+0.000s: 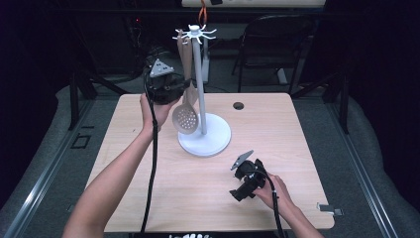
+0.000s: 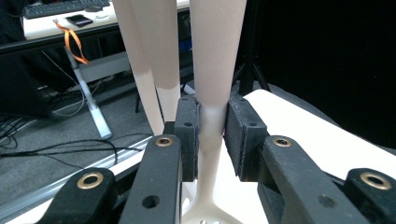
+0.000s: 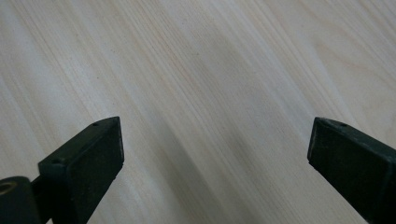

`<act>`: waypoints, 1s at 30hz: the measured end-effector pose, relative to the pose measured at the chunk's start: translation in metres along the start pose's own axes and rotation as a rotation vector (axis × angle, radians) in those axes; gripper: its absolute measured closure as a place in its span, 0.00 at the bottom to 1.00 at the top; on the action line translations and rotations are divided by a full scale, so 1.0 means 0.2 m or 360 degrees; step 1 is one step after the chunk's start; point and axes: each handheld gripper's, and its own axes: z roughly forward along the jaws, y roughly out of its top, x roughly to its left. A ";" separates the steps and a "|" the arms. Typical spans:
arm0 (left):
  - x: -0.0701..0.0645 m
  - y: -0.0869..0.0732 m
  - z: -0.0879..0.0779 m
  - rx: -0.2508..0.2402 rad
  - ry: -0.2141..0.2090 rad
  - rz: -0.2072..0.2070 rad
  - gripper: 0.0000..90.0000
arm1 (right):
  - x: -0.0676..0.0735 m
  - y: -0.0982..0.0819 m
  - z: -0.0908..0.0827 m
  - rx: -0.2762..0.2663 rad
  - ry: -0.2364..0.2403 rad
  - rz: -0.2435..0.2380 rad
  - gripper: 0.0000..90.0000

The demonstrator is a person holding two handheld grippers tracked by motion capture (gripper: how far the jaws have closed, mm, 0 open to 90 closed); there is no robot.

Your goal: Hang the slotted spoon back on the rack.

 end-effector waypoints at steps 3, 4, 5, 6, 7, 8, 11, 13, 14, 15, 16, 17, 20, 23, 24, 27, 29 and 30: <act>-0.01 0.00 0.01 -0.0005 0.0007 -0.0003 0.84 | 0.00 0.00 0.00 -0.0014 0.0006 0.0013 0.04; -0.01 0.00 0.01 0.0004 0.0009 0.0005 0.84 | 0.00 0.00 0.00 -0.0011 0.0006 0.0011 0.04; -0.01 0.00 0.01 -0.0001 0.0009 0.0004 0.84 | 0.00 0.00 0.00 0.0000 0.0001 0.0000 0.04; -0.01 0.00 0.01 -0.0001 0.0009 0.0007 0.84 | 0.00 0.00 0.00 0.0001 0.0001 -0.0001 0.04; -0.01 0.00 0.01 -0.0002 0.0010 0.0010 0.83 | 0.00 0.00 0.00 0.0001 0.0000 -0.0001 0.04; -0.01 0.00 0.01 -0.0003 0.0010 0.0008 0.83 | 0.00 0.00 0.00 0.0000 0.0001 0.0000 0.04; -0.02 0.00 0.00 -0.0004 0.0010 0.0010 0.83 | 0.00 0.00 0.00 0.0001 0.0001 -0.0001 0.04; -0.02 -0.01 0.00 -0.0005 0.0012 0.0027 0.83 | 0.00 0.00 0.00 0.0003 -0.0007 0.0000 0.04; -0.02 -0.01 -0.01 -0.0006 0.0010 0.0031 0.82 | 0.00 0.00 0.00 0.0002 -0.0002 0.0001 0.04; -0.02 -0.01 -0.01 -0.0008 0.0011 0.0032 0.82 | 0.00 0.00 0.00 0.0001 -0.0001 0.0000 0.04; -0.02 -0.01 -0.01 -0.0012 0.0008 0.0035 0.82 | 0.00 0.00 0.00 0.0002 -0.0001 0.0000 0.04; -0.03 -0.01 -0.02 -0.0011 0.0005 0.0037 0.82 | 0.01 0.00 0.00 -0.0013 0.0007 0.0013 0.04; -0.03 -0.01 -0.03 -0.0019 0.0000 0.0042 0.79 | 0.00 0.00 0.00 0.0000 0.0004 0.0002 0.04; -0.03 0.00 -0.05 -0.0009 -0.0007 0.0040 0.73 | 0.01 0.00 0.01 -0.0017 0.0011 0.0019 0.04; -0.03 0.00 -0.05 0.0008 -0.0010 0.0037 0.70 | 0.01 0.00 0.01 -0.0017 0.0011 0.0019 0.04; -0.03 0.00 -0.07 0.0045 -0.0005 0.0027 0.58 | 0.01 0.00 0.01 -0.0019 0.0013 0.0023 0.04; -0.02 0.00 -0.08 0.0071 -0.0016 0.0023 0.48 | 0.01 0.00 0.00 -0.0006 0.0010 0.0011 0.04; -0.03 -0.01 -0.09 0.0071 -0.0008 0.0015 0.46 | 0.01 0.00 0.00 -0.0009 0.0011 0.0014 0.04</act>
